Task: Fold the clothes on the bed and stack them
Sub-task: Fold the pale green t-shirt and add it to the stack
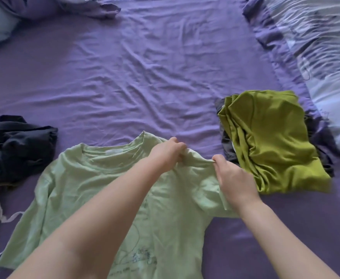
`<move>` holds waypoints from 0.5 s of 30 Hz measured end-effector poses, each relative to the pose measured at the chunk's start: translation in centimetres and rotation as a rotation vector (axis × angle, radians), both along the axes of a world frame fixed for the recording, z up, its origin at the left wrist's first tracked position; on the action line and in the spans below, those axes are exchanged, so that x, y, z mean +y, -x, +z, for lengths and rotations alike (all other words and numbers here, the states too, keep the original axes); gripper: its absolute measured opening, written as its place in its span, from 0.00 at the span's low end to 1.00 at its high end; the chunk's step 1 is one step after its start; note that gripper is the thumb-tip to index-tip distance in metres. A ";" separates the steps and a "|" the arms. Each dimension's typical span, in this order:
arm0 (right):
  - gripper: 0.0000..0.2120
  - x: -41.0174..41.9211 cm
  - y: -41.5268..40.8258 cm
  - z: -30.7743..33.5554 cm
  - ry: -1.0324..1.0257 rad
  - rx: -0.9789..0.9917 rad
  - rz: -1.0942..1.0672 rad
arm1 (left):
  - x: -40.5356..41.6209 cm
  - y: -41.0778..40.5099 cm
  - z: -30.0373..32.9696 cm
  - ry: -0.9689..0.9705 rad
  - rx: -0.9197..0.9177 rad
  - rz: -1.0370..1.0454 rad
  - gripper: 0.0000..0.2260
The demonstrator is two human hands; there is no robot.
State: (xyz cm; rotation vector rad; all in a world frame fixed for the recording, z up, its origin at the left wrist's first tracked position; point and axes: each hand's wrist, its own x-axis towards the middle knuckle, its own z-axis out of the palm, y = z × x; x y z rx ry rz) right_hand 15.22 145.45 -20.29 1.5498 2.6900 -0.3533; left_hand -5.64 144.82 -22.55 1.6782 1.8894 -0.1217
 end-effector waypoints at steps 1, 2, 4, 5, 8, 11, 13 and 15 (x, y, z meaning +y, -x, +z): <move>0.10 0.6 0.0 0.2 -0.019 -0.048 0.031 | 0.4 0.0 0.0 -0.035 -0.020 0.078 0.16; 0.09 1.3 0.0 0.3 -0.030 -0.072 0.048 | 0.9 0.0 0.1 -0.077 -0.065 0.187 0.12; 0.06 2.7 0.2 0.7 -0.025 -0.050 0.032 | 1.7 0.4 0.3 -0.167 -0.158 0.401 0.10; 0.06 3.3 0.2 0.7 -0.023 -0.022 0.019 | 2.0 0.5 0.5 -0.205 -0.195 0.475 0.10; 0.17 4.5 0.4 1.0 -0.022 0.027 0.049 | 1.2 -0.9 1.0 -0.220 -0.287 0.518 0.16; 0.14 3.0 0.2 1.5 -0.135 0.031 0.226 | -1.5 -3.9 0.8 -0.319 -0.183 0.390 0.12; 0.11 1.3 -0.7 1.3 -0.152 -0.011 0.366 | -3.6 -5.7 0.1 -0.398 -0.169 0.213 0.08; 0.09 -0.1 -2.0 1.1 -0.113 -0.152 0.471 | -5.0 -7.0 -0.7 -0.292 -0.126 -0.002 0.14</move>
